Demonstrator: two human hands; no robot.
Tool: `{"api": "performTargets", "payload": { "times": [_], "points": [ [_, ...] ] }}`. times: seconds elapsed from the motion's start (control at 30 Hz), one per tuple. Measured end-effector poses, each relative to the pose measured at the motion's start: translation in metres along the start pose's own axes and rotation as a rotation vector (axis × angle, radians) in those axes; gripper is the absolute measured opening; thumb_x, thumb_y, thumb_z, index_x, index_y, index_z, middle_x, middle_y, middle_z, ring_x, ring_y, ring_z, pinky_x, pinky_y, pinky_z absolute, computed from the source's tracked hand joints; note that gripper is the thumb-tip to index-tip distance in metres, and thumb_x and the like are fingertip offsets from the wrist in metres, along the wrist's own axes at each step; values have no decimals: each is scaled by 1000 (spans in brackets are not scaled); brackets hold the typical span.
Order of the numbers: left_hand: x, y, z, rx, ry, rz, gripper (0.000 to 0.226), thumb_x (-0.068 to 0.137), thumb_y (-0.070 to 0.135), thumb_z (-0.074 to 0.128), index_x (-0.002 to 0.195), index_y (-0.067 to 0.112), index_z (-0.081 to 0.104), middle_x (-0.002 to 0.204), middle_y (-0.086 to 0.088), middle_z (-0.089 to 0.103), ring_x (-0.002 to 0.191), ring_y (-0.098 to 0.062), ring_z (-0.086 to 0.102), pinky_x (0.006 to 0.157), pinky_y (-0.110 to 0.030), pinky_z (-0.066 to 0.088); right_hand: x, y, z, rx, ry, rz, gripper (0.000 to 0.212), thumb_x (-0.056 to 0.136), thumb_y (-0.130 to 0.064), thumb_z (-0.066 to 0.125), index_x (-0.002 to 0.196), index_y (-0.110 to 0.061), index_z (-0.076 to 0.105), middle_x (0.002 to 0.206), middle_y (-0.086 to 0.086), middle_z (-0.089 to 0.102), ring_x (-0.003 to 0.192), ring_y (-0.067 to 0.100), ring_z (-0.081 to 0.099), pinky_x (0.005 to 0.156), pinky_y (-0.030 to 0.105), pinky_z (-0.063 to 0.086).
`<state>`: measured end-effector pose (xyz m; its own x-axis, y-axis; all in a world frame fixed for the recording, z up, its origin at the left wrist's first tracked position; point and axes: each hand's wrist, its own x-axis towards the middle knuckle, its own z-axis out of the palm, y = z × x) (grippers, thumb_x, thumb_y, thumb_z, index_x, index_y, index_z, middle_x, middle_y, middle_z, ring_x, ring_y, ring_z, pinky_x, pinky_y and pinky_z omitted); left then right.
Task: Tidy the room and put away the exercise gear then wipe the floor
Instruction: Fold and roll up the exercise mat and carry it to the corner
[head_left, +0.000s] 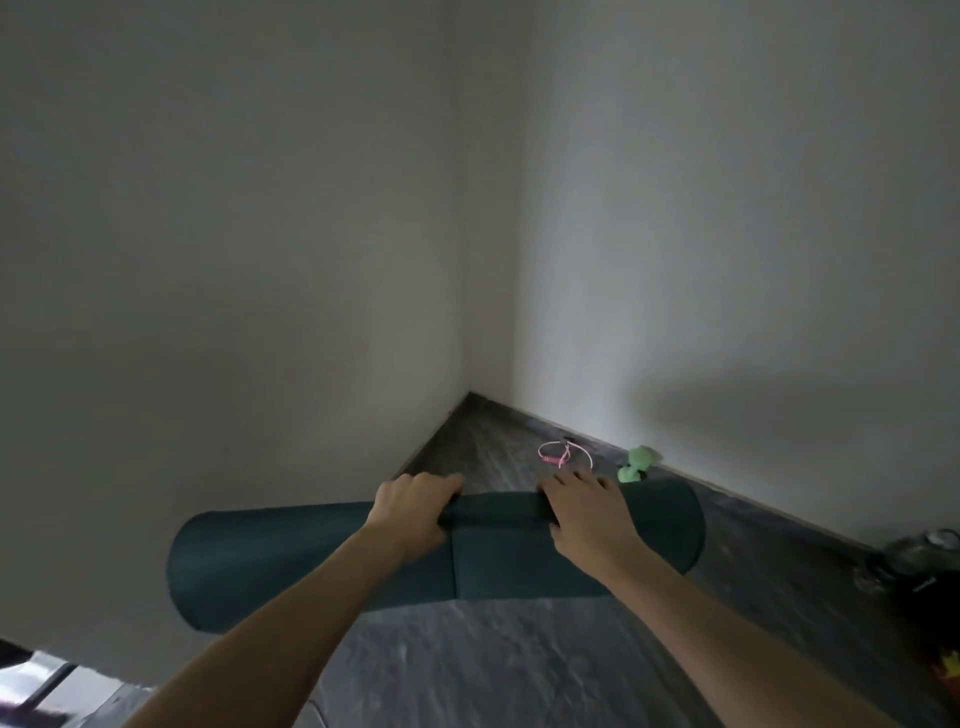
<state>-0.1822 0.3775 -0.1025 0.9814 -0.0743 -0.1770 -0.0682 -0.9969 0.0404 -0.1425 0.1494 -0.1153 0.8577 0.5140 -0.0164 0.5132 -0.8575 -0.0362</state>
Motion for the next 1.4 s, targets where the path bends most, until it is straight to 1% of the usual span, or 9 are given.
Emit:
{"api": "performTargets", "payload": {
  "times": [0.07, 0.37, 0.5, 0.57, 0.8, 1.07, 1.2, 1.3, 1.4],
  "points": [
    [28, -3, -3, 0, -9, -11, 31, 77, 22, 60, 102, 30, 43, 106, 0, 63, 96, -30, 62, 66, -36, 39, 30, 16, 0, -4, -17, -23, 36, 88, -24, 57, 123, -22, 52, 125, -1, 57, 117, 21, 49, 98, 39, 40],
    [159, -40, -5, -84, -48, -81, 22, 78, 29, 58, 96, 33, 46, 101, 1, 64, 92, -28, 62, 67, -35, 41, 168, 63, 20, -9, -75, -70, 44, 87, -20, 59, 129, -19, 48, 131, 2, 53, 124, 24, 45, 106, 41, 36],
    [226, -67, -3, -114, -83, -102, 23, 79, 33, 60, 99, 32, 48, 103, 0, 64, 94, -28, 63, 73, -38, 49, 244, 83, 33, 0, -105, -104, 47, 87, -20, 60, 132, -21, 46, 132, 2, 53, 124, 24, 45, 105, 42, 36],
    [262, -82, -5, -118, -101, -120, 25, 80, 35, 60, 102, 31, 49, 105, -2, 64, 96, -29, 62, 73, -38, 48, 284, 92, 37, 10, -124, -127, 50, 87, -21, 60, 134, -20, 45, 134, 2, 52, 126, 24, 44, 105, 41, 35],
    [363, -124, -13, -145, -160, -211, 32, 77, 25, 59, 107, 29, 49, 109, -3, 64, 99, -31, 62, 70, -37, 44, 415, 116, 51, 2, -153, -206, 49, 83, -17, 63, 129, -21, 44, 131, 0, 50, 126, 25, 41, 103, 40, 35],
    [448, -145, 4, -261, -214, -429, 37, 77, 19, 58, 111, 30, 46, 112, -2, 63, 102, -31, 61, 69, -35, 40, 538, 146, 78, 10, -213, -380, 40, 79, -8, 60, 114, -23, 49, 118, -3, 55, 116, 24, 45, 94, 37, 38],
    [492, -143, 28, -341, -248, -560, 29, 79, 18, 56, 104, 28, 45, 108, 0, 63, 98, -27, 61, 68, -35, 41, 593, 171, 112, 19, -302, -508, 42, 79, -12, 63, 118, -24, 50, 122, -3, 54, 119, 24, 45, 96, 40, 37],
    [526, -132, 62, -382, -285, -658, 35, 81, 20, 56, 113, 28, 44, 112, 2, 62, 103, -26, 61, 69, -35, 39, 634, 190, 144, 15, -343, -604, 46, 79, -11, 65, 122, -24, 51, 125, -3, 55, 121, 24, 46, 99, 41, 37],
    [560, -131, 102, -414, -267, -721, 44, 83, 26, 56, 124, 32, 42, 120, 7, 59, 110, -23, 59, 78, -37, 43, 668, 200, 186, 39, -393, -643, 45, 74, -10, 68, 116, -24, 56, 118, -4, 60, 114, 23, 52, 95, 42, 42]
  ]
}}
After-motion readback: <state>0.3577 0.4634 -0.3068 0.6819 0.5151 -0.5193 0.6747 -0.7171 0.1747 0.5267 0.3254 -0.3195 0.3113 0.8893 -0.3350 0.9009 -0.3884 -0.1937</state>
